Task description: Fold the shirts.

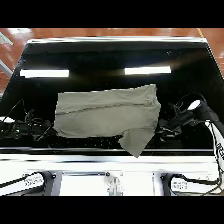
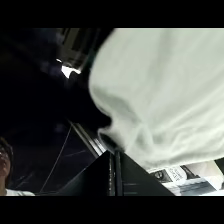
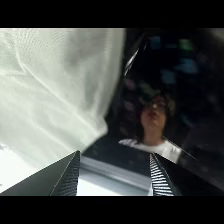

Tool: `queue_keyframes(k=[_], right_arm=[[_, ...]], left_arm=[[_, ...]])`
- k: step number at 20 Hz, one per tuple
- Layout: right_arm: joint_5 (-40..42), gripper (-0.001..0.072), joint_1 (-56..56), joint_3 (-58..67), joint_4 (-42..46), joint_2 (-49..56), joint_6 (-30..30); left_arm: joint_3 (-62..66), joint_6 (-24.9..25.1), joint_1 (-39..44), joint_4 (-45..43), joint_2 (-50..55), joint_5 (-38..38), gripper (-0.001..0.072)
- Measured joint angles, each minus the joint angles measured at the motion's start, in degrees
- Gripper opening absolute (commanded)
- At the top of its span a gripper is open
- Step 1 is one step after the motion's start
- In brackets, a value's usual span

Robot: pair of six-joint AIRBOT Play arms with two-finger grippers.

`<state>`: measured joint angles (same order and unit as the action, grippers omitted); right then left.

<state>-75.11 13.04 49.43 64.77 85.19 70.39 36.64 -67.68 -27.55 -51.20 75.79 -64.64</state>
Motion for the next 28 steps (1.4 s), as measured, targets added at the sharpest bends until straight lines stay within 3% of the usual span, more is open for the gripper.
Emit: queue_keyframes(k=[3, 4, 5, 6, 7, 13, 17, 26, 27, 28], right_arm=[[2.4, 0.0545, -1.6, -3.3, -3.9, -0.1, 0.1], [3.6, 0.0425, -1.9, -4.3, -5.4, -0.1, 0.4], [5.3, 0.0241, -2.1, -5.2, -6.7, -0.1, 0.5], [6.9, 0.0106, -2.3, -6.1, -7.5, -0.1, 0.5], [7.8, 0.0050, -2.5, -6.6, -8.2, 0.0, 0.6], [9.4, 0.0048, -3.3, -1.1, -12.0, -5.0, -4.9], [17.6, 0.0048, -4.4, 9.1, -13.2, -5.0, -5.4], [29.7, 0.0049, -8.4, 33.7, -13.7, 15.0, 1.2], [30.3, 0.0056, -8.5, 35.2, -13.8, 17.0, 2.0], [30.4, 0.0092, -8.5, 36.1, -13.7, 18.5, 2.6]], left_arm=[[0.0, 0.2, 0.0, 0.2, -0.8, -0.3, 0.0037], [0.0, 0.3, 0.0, 0.2, -0.9, -0.4, 0.0037], [0.0, 0.3, 0.0, 0.2, -1.0, -0.4, 0.0037], [0.0, 0.4, 0.0, 0.2, -1.1, -0.5, 0.0037], [0.1, 0.4, 0.0, 0.2, -1.1, -0.4, 0.0037], [5.5, 5.3, 0.0, 0.2, -1.3, -1.5, 0.0037], [14.3, 5.5, 0.1, 1.0, -0.2, -0.2, 0.0037], [36.6, 0.7, 4.5, 7.6, 17.7, 2.4, 0.0045], [38.8, 0.4, 5.2, 7.9, 19.9, 2.6, 0.0131], [40.7, 0.2, 5.9, 8.2, 21.9, 2.9, 0.0330]])
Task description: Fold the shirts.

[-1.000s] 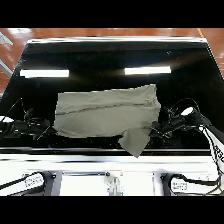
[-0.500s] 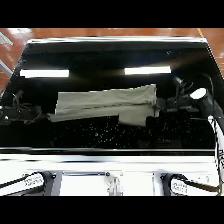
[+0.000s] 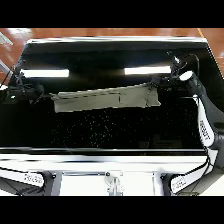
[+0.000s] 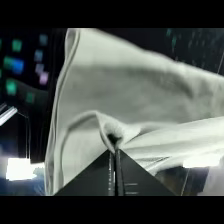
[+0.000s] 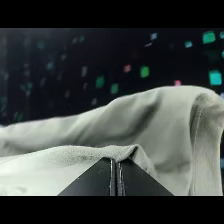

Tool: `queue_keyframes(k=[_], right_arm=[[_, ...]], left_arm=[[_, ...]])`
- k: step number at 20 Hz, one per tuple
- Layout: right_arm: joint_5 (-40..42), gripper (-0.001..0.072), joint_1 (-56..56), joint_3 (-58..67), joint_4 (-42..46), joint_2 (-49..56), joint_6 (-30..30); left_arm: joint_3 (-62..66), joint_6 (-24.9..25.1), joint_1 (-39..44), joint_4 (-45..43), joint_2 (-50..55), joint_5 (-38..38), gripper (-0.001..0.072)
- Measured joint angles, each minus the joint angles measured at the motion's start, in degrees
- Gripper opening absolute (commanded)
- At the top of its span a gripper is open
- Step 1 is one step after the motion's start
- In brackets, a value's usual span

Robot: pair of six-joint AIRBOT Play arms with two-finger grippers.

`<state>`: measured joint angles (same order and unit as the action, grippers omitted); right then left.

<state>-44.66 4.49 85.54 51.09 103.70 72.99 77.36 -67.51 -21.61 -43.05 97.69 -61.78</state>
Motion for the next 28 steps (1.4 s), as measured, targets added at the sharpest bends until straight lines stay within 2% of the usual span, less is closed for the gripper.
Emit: queue_keyframes(k=[1, 2, 3, 7, 12, 15, 20, 22, 23, 25, 26, 27, 28], right_arm=[[0.3, 0.0367, -0.1, 0.8, 0.2, 1.3, 0.5], [0.3, 0.0662, -0.1, 1.3, 0.2, 2.2, 0.6], [0.2, 0.0682, -0.1, 1.7, 0.3, 2.8, 0.8], [-3.2, 0.0683, 1.5, 2.4, 2.6, 2.2, 0.0], [-14.0, 0.0684, 6.7, 2.6, 6.2, 2.0, 2.0], [-18.4, 0.0684, 8.2, 2.6, 4.4, 3.9, 2.9], [-18.7, 0.0682, 8.1, 2.7, -2.0, 7.9, 3.3], [-18.1, 0.0590, 7.5, 2.8, -4.5, 9.3, 3.3], [-17.8, 0.0481, 7.3, 2.8, -5.2, 9.8, 3.4], [-17.3, 0.0164, 6.8, 2.6, -6.2, 10.7, 3.6], [-17.3, 0.0059, 6.7, 2.5, -6.2, 10.8, 3.8], [-17.3, 0.0049, 6.7, 2.5, -6.5, 10.7, 3.6], [-17.4, 0.0049, 6.8, 2.6, -6.9, 10.2, 3.3]], left_arm=[[1.9, -0.3, 0.6, 0.0, 1.9, 0.2, 0.0496], [3.5, -0.8, 1.1, 0.1, 3.4, 0.2, 0.0543], [4.9, -1.2, 1.6, 0.4, 4.6, 0.4, 0.0543], [9.4, -2.4, 1.5, 0.5, 6.6, -3.6, 0.0539], [12.2, -4.9, 0.2, 0.6, 7.1, -17.4, 0.0521], [12.7, -6.9, 0.2, 0.6, 6.8, -22.6, 0.0515], [12.9, -7.9, 2.1, 0.9, 4.9, -25.9, 0.0515], [12.9, -8.2, 3.1, 0.9, 3.8, -25.9, 0.0515], [12.9, -8.2, 3.6, 1.0, 3.3, -25.6, 0.0515], [12.9, -8.2, 4.6, 1.4, 2.3, -24.9, 0.0515], [12.9, -8.2, 5.2, 2.0, 2.0, -24.5, 0.0515], [12.9, -8.2, 5.8, 2.7, 1.8, -24.2, 0.0488], [12.9, -8.3, 6.7, 3.6, 1.6, -23.8, 0.0306]])
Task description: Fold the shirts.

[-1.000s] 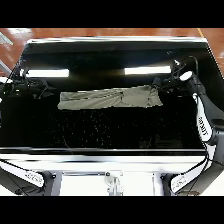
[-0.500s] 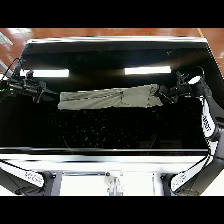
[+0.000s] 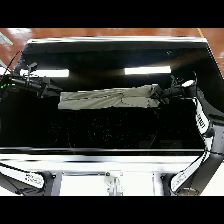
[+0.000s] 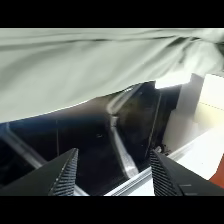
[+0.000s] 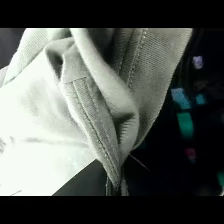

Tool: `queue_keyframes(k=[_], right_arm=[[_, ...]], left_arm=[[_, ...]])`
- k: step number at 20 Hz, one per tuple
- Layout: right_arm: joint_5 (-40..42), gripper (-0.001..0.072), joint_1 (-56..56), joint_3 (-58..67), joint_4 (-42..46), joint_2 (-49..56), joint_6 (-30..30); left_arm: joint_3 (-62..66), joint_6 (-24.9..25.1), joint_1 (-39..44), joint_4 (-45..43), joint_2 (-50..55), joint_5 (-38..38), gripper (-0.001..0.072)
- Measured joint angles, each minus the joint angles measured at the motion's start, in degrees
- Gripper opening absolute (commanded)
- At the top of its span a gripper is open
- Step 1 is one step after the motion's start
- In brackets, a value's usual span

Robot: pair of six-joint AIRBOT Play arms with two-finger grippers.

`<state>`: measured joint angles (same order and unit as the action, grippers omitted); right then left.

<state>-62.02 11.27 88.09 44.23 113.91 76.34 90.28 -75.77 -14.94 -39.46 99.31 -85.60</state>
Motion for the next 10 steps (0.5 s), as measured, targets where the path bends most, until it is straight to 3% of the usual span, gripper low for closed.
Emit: queue_keyframes(k=[1, 2, 10], right_arm=[[-0.5, 0.0049, 0.3, 0.1, -0.7, -0.8, -0.2], [-1.0, 0.0049, 0.7, 0.2, -1.3, -2.0, -0.3], [-12.0, 0.0049, 2.6, 0.2, 1.9, -19.5, 1.7]], left_arm=[[0.0, 0.0, 1.0, 0.7, -0.1, 0.9, 0.0118], [0.0, 0.0, 2.4, 1.2, 0.0, 2.7, 0.0043], [0.0, 0.9, 22.2, 6.8, 5.5, 20.2, 0.0039]])
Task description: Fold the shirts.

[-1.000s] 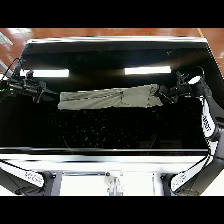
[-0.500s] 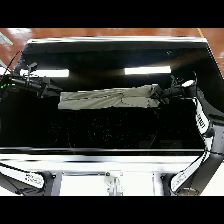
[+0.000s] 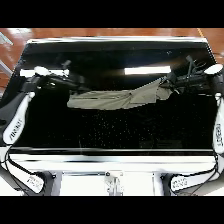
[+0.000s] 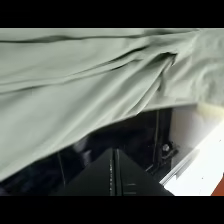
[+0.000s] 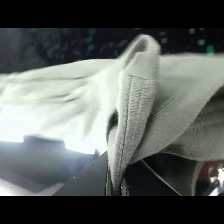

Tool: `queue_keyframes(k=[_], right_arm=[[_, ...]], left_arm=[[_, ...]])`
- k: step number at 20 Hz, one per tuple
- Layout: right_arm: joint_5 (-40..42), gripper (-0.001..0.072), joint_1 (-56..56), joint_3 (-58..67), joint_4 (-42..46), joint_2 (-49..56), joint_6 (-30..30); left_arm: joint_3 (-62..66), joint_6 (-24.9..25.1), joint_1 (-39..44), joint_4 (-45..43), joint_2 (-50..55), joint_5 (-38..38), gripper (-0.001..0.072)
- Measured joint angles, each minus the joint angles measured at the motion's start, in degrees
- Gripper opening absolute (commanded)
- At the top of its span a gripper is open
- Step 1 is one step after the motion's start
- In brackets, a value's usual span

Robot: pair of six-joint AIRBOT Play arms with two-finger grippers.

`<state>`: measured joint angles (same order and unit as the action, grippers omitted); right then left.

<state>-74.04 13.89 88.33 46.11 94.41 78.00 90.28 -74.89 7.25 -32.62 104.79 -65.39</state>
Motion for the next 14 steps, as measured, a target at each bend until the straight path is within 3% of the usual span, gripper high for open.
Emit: queue_keyframes(k=[7, 14], right_arm=[[-6.7, 0.0049, -0.1, 0.0, 1.9, -14.6, 4.3], [-8.6, 0.0049, -1.2, 0.0, 0.9, -22.8, 8.4]], left_arm=[[0.3, 2.0, 18.1, 9.1, 6.4, 16.1, 0.0038], [7.6, 3.1, 29.8, 22.6, 16.0, 20.8, 0.0038]])
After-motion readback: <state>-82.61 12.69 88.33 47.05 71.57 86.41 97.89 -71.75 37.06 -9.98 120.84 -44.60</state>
